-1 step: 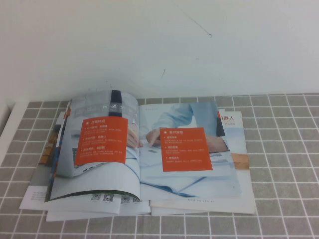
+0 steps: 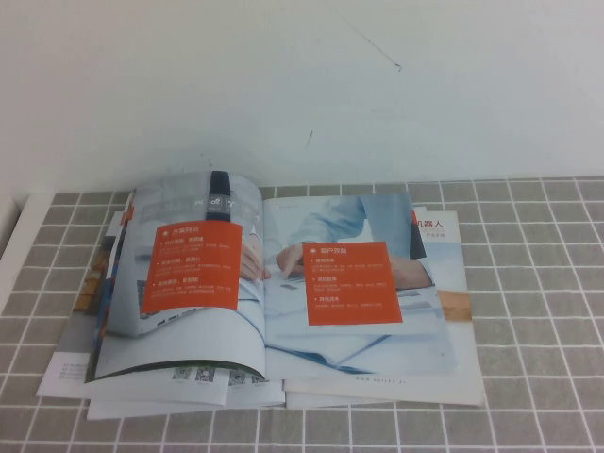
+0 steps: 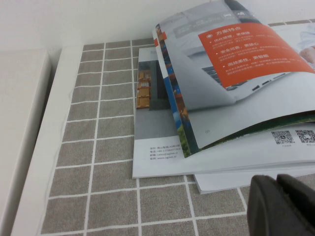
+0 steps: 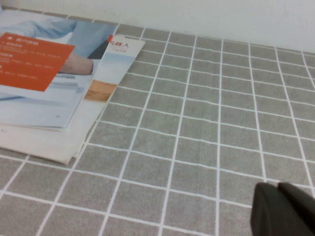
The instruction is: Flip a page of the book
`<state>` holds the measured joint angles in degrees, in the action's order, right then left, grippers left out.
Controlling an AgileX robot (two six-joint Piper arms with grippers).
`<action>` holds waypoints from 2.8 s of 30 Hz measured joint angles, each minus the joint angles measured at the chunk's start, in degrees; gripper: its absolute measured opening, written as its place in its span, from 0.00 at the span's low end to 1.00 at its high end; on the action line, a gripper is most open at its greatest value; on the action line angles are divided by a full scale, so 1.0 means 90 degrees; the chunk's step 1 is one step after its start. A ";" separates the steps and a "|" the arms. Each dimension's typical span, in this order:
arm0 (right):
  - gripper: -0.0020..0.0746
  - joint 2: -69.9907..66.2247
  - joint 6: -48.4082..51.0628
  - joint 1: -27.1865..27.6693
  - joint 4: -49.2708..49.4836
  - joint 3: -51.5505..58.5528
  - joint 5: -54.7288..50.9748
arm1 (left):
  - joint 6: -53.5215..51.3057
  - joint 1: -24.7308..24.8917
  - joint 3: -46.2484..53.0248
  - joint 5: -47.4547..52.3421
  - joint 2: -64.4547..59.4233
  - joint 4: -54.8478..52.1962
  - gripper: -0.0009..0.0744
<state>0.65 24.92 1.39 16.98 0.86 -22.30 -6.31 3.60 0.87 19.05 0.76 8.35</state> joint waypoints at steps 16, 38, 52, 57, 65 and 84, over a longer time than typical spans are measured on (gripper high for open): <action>0.02 0.0000 0.0000 0.0000 0.0000 0.0000 0.0000 | 0.0000 0.0000 0.0000 0.0000 0.0000 0.0000 0.01; 0.02 0.0000 0.0000 0.0000 0.0073 0.0004 0.0000 | 0.0041 0.0000 0.0000 0.0000 0.0000 0.0000 0.01; 0.02 0.0000 0.0000 0.0000 0.0310 0.0014 0.0000 | 0.0041 0.0000 0.0000 0.0000 0.0000 0.0000 0.01; 0.02 0.0000 0.0000 0.0000 0.0326 0.0014 0.0000 | 0.0041 0.0000 0.0000 0.0000 0.0000 0.0000 0.01; 0.02 0.0000 0.0000 0.0000 0.0604 0.0084 0.0839 | 0.0041 0.0000 0.0048 -0.0597 0.0000 0.0037 0.01; 0.02 0.0000 0.0000 0.0000 0.0824 0.0084 0.3719 | 0.0041 0.0000 0.0048 -0.4501 0.0000 0.1064 0.01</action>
<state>0.65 24.92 1.39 24.39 1.61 11.18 -5.94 3.60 1.30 -21.46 0.76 17.93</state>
